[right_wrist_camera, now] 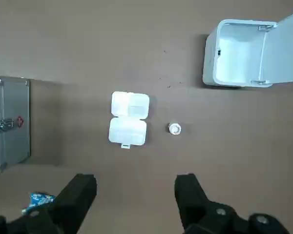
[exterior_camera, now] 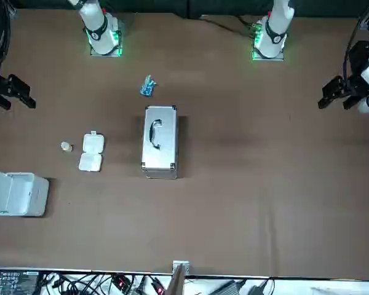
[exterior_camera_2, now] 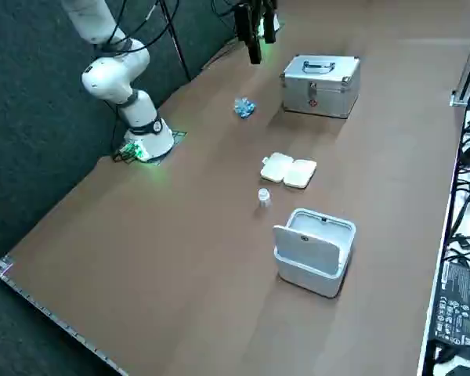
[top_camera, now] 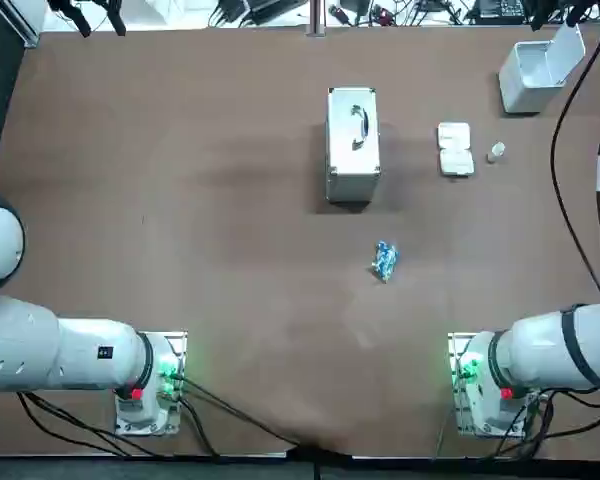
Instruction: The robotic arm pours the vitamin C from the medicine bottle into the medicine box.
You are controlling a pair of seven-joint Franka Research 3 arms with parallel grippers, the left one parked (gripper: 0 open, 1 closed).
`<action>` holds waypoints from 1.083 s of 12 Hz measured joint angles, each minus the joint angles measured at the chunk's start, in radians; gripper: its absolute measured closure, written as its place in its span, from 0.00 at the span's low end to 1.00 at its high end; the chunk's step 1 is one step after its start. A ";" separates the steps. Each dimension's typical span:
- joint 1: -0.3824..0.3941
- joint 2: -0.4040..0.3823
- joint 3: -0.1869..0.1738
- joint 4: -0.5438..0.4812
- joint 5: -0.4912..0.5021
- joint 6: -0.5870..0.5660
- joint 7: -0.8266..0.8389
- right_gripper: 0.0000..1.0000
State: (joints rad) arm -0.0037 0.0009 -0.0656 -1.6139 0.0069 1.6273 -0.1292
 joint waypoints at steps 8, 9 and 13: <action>0.002 0.007 0.001 -0.005 0.000 -0.003 0.000 0.00; 0.002 0.009 0.001 -0.008 0.002 -0.005 0.000 0.00; -0.036 0.025 -0.004 -0.012 0.053 -0.056 -0.006 0.00</action>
State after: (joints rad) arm -0.0402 0.0255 -0.0692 -1.6260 0.0602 1.5708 -0.1355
